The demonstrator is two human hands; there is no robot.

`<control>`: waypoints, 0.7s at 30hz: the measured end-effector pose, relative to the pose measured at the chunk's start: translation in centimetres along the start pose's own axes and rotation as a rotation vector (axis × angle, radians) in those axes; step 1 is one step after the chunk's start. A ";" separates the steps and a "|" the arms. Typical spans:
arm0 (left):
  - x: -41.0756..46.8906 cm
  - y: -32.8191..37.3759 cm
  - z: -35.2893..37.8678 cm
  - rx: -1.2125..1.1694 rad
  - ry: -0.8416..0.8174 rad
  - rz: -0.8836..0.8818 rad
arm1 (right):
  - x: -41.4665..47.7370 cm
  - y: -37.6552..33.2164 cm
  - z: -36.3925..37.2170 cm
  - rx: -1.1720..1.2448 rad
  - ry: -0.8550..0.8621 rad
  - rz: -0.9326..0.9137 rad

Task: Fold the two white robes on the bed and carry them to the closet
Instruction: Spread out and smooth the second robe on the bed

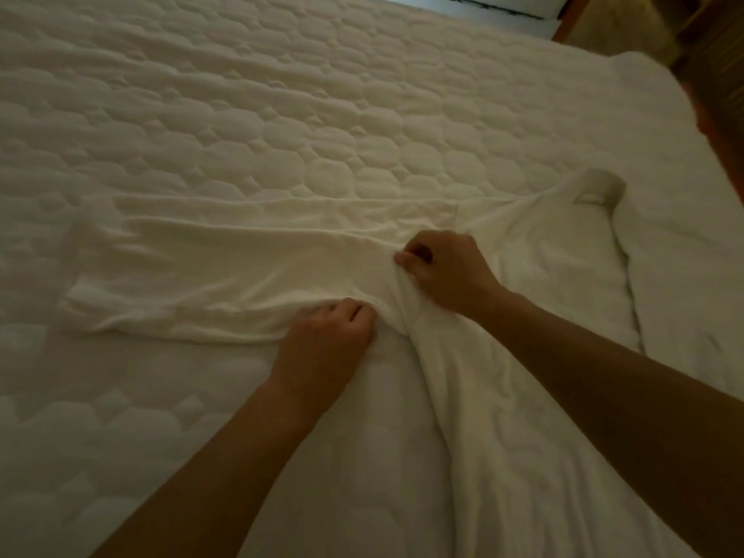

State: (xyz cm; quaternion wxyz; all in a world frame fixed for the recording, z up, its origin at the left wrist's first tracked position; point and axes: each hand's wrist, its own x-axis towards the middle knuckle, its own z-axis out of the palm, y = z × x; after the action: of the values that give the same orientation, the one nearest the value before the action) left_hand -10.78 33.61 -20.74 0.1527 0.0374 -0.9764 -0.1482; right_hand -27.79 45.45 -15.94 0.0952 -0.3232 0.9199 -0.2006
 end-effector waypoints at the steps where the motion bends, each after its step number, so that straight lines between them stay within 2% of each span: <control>1: 0.1 0.7 0.3 -0.143 0.002 -0.169 | -0.2 -0.4 -0.4 0.051 0.001 0.008; 3: 0.4 2.5 0.4 -0.578 0.034 -0.619 | -1.1 -1.1 -1.7 0.133 -0.002 0.007; 5: 0.5 3.3 0.0 -0.875 0.182 -1.061 | -2.6 -1.3 -3.1 0.156 0.043 -0.034; 6: 0.7 3.2 -0.6 -0.928 0.271 -1.218 | -3.4 -1.3 -3.6 0.129 0.060 -0.070; 8: 1.2 1.8 -1.5 -1.014 0.399 -1.395 | -5.0 -1.2 -3.1 0.046 0.008 -0.141; 11: 3.2 -0.2 -1.6 -1.160 0.417 -1.526 | -7.6 -1.6 0.3 -0.087 -0.170 -0.205; 14: 4.8 -0.3 -1.7 -1.247 0.449 -1.511 | -9.1 -1.9 3.4 -0.170 -0.025 -0.309; 18: 2.5 1.2 -4.0 -1.504 0.515 -1.222 | -9.5 -2.0 3.2 -0.142 0.160 -0.347; 21: -0.8 1.1 -4.1 -1.527 0.573 -1.330 | -9.7 -1.1 3.5 -0.201 0.216 -0.363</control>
State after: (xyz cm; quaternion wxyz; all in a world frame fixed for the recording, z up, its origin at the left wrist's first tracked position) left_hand -8.76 33.58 -16.89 0.2490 0.4933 -0.3340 -0.7636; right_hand -18.62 49.75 -18.16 -0.0741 -0.4680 0.8668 -0.1552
